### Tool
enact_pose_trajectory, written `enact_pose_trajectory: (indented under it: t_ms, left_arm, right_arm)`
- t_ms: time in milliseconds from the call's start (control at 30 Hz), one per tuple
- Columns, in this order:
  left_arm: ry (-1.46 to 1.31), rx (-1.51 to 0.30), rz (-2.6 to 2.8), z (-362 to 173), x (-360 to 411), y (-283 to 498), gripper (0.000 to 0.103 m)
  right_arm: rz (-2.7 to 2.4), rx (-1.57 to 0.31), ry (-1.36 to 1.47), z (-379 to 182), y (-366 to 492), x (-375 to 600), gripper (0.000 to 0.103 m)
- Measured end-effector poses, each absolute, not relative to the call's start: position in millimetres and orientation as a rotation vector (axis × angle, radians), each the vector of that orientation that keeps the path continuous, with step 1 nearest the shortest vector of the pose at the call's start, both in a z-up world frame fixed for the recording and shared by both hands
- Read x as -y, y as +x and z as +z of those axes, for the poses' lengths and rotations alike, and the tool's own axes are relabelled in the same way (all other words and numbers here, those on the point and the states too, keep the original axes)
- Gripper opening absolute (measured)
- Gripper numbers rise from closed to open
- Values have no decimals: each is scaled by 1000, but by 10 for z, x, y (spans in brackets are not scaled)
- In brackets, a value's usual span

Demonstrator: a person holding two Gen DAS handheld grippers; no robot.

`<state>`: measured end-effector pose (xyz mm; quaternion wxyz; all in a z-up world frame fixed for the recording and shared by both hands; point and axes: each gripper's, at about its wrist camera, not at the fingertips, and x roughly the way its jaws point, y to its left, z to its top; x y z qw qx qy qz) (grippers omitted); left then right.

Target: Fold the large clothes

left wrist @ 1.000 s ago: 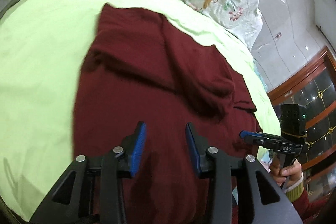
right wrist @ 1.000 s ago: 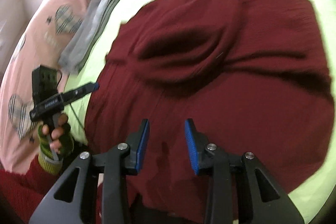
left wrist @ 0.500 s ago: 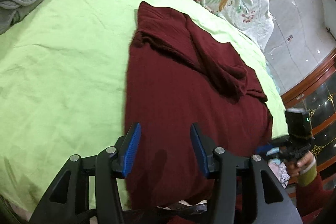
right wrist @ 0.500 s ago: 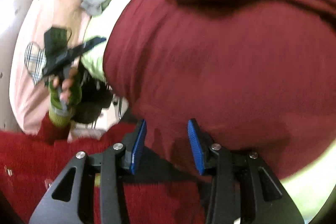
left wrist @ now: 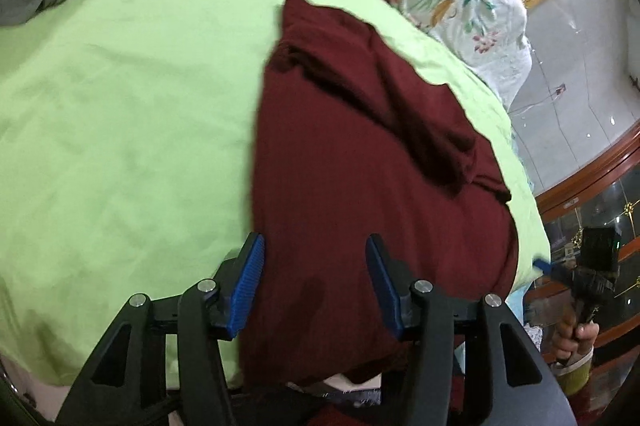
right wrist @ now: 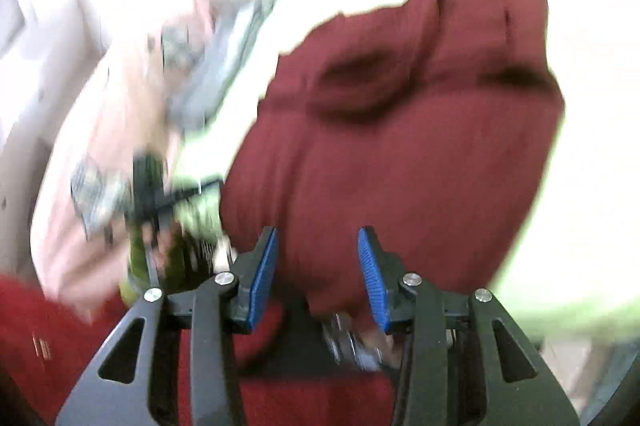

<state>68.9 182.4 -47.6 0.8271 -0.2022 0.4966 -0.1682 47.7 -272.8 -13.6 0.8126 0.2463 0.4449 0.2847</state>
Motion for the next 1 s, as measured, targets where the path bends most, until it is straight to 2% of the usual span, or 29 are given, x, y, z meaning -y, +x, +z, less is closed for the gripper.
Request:
enact_pose_trajectory:
  t_ms: [67,200,633,800,1000]
  left_arm:
    - [-422,-1041,-377,-399,-1707,768,54]
    - [-416,-1030,-357,-346,-1685,736,55]
    - [-437,-1086,-310,-672,-2230,6,60]
    - [-410,-1154,-329,-872,-2114,-130,60]
    - [-391,-1166,-348,-926,-1978,-194,60]
  right_arm:
    - [563,-887,574,-140,728,2724,42]
    - [485,-920,642,-344,949,2668,42]
    - [353,-1028,524,-714,-159,3192,42]
    - [334,-1083,513,-924,-219,3097,42]
    - [283,-1064,405,-774,-207,2805,42]
